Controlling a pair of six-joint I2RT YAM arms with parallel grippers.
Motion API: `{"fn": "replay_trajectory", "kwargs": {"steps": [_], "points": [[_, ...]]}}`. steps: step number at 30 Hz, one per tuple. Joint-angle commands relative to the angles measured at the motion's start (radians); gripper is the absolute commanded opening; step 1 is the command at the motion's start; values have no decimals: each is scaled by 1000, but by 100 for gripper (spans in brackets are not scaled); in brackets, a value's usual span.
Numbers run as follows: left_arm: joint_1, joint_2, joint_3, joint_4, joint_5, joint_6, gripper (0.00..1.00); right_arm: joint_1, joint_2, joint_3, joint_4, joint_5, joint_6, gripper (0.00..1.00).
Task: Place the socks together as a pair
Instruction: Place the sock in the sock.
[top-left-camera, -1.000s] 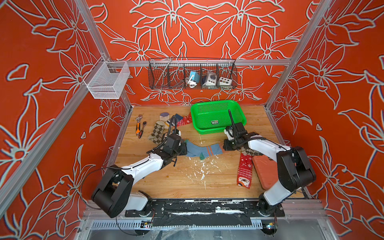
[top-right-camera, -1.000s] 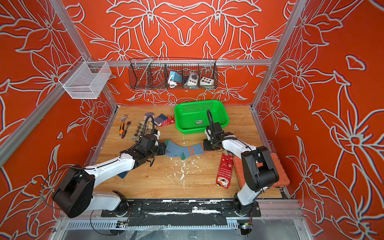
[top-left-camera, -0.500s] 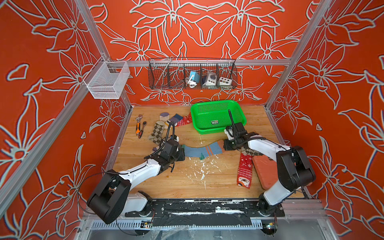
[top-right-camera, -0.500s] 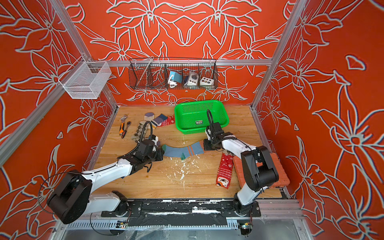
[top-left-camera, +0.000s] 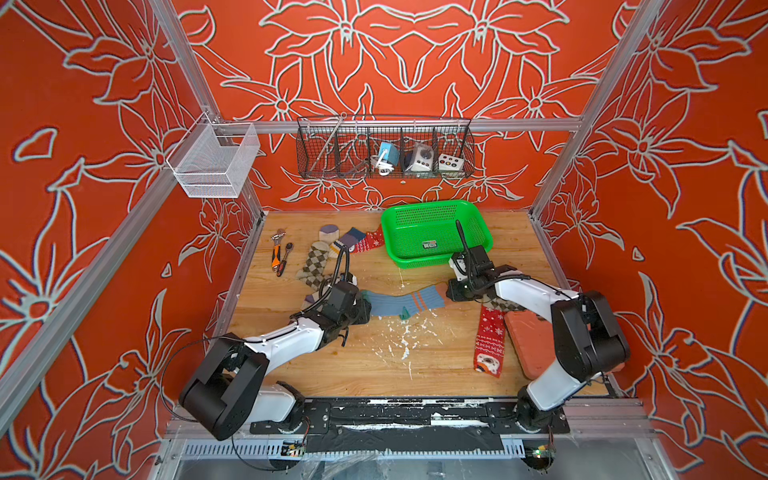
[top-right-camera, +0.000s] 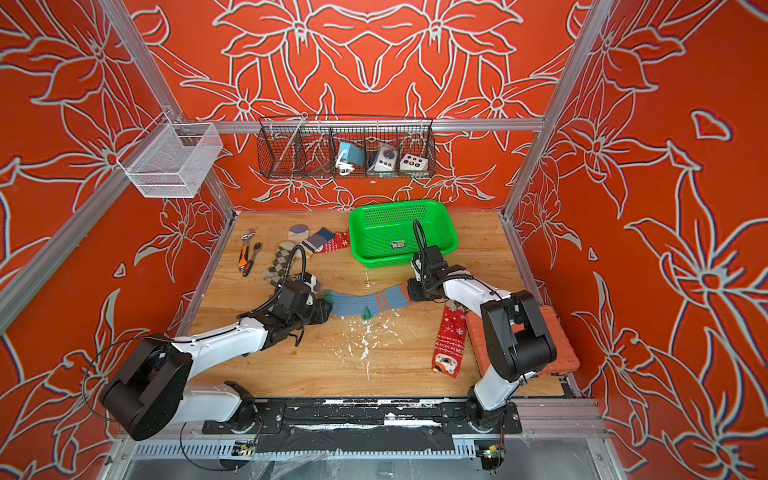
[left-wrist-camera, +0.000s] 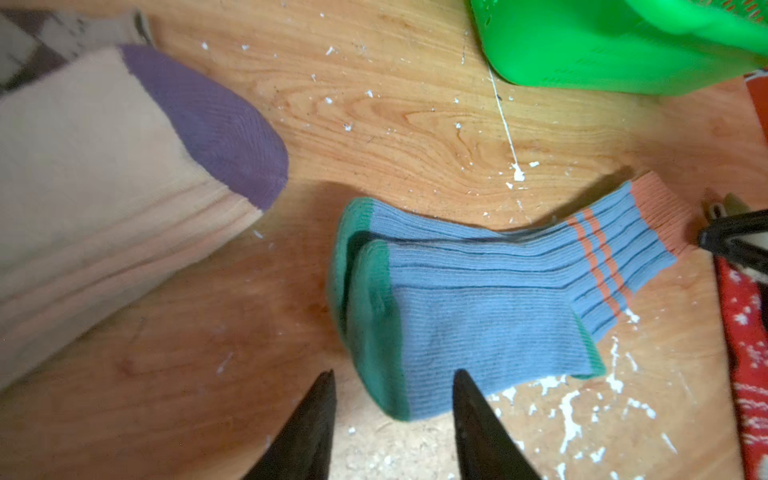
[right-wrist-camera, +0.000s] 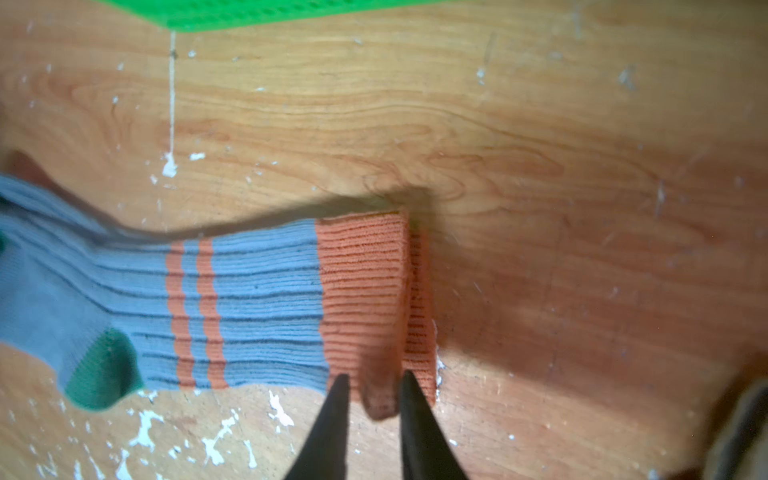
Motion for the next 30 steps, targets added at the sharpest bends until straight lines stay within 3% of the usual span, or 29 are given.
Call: {"fn": "replay_trajectory", "kwargs": {"steps": [1, 7, 11, 19, 25, 30], "points": [[7, -40, 33, -17, -64, 21, 53, -5, -21, -22, -6, 40, -6, 34], [59, -78, 4, -3, -41, 28, 58, -34, -64, -55, 38, -1, 20, 41], [68, -39, -1, 34, 3, 31, 60, -83, -83, -92, 91, -99, 53, 45], [68, 34, -20, 91, 55, 17, 59, -97, -22, -77, 125, -184, 66, 45], [68, 80, -23, 127, 87, 11, 55, -96, 19, -66, 128, -189, 66, 35], [69, 114, -12, 135, 92, 13, 48, -95, 9, -76, 134, -177, 66, 8]]}}
